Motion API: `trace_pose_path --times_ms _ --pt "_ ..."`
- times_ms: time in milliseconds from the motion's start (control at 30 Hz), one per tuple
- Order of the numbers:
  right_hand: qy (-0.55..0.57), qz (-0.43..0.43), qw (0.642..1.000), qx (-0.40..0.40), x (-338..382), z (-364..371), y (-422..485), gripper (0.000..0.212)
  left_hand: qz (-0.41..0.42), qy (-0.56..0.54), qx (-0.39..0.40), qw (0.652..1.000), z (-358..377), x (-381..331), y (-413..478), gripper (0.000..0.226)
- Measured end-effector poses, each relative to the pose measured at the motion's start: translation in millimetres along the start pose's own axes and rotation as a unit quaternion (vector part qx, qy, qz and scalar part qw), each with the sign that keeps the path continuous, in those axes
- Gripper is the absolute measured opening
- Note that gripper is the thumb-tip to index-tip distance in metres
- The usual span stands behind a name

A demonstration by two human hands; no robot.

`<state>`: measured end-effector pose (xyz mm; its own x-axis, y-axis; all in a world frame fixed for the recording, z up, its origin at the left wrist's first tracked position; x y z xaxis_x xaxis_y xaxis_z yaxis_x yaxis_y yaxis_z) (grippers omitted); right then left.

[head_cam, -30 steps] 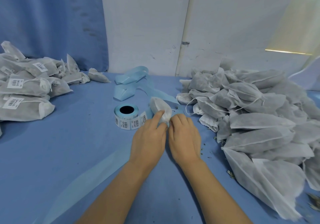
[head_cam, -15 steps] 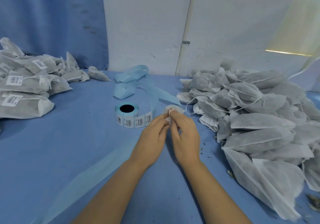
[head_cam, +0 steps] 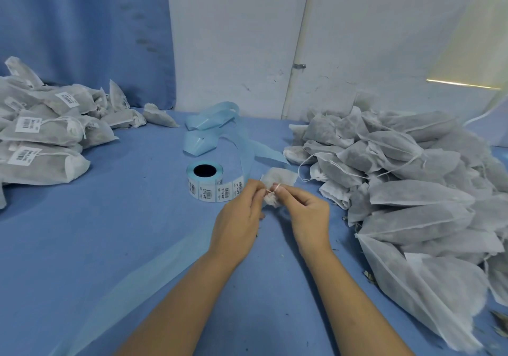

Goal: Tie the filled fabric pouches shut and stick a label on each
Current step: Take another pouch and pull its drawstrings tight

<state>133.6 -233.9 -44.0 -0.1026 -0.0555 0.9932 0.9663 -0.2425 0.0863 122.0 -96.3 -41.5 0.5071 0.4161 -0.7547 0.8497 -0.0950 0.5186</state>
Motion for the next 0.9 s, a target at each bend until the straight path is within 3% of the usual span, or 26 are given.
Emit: trace_pose_path --times_ms 200,267,367,433,500,567,633,700,800,900 --pt "-0.06 -0.033 0.994 0.082 7 13 -8 0.017 -0.035 -0.05 -0.053 0.997 -5 7 2 0.02" --pt "-0.119 -0.042 0.99 0.068 5 14 -9 0.018 -0.027 -0.006 -0.041 0.999 -4 9 2 0.018" --pt "-0.211 -0.079 0.974 0.023 5 14 -9 0.011 0.05 0.139 -0.045 0.988 -5 0 0 0.014" --pt "-0.224 -0.099 0.97 0.007 6 13 -9 0.008 0.085 0.148 -0.058 0.984 -3 -6 0 0.012" --pt "-0.194 -0.088 0.977 -0.001 3 14 -9 0.011 0.072 0.071 -0.068 0.993 -1 -7 1 0.014" --pt "-0.124 -0.034 0.992 -0.006 -5 17 -8 0.013 -0.001 -0.053 -0.088 0.995 -1 0 1 0.019" --pt "-0.061 0.019 0.998 0.002 -12 22 -8 0.012 -0.066 -0.149 -0.107 0.981 0 7 0 0.022" --pt "-0.032 0.037 0.999 0.012 -14 23 -6 0.009 -0.077 -0.203 -0.116 0.969 1 9 0 0.022" --pt "0.005 0.062 0.998 0.015 -13 21 -5 0.01 -0.062 -0.229 -0.106 0.966 2 7 2 0.022" --pt "0.027 0.102 0.993 0.043 -13 20 -6 0.012 -0.05 -0.175 -0.1 0.978 2 9 3 0.021"
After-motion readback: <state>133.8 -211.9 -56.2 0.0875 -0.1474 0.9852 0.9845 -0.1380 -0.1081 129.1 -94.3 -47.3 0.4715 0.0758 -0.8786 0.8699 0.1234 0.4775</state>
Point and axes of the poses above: each hand's wrist, its own y-axis towards the middle knuckle, its own z-axis out of the palm, x = y × z, the point moved 6 cm from there along y, towards the middle knuckle, and after that the axes turned 9 degrees about z, right-handed, at the moved point
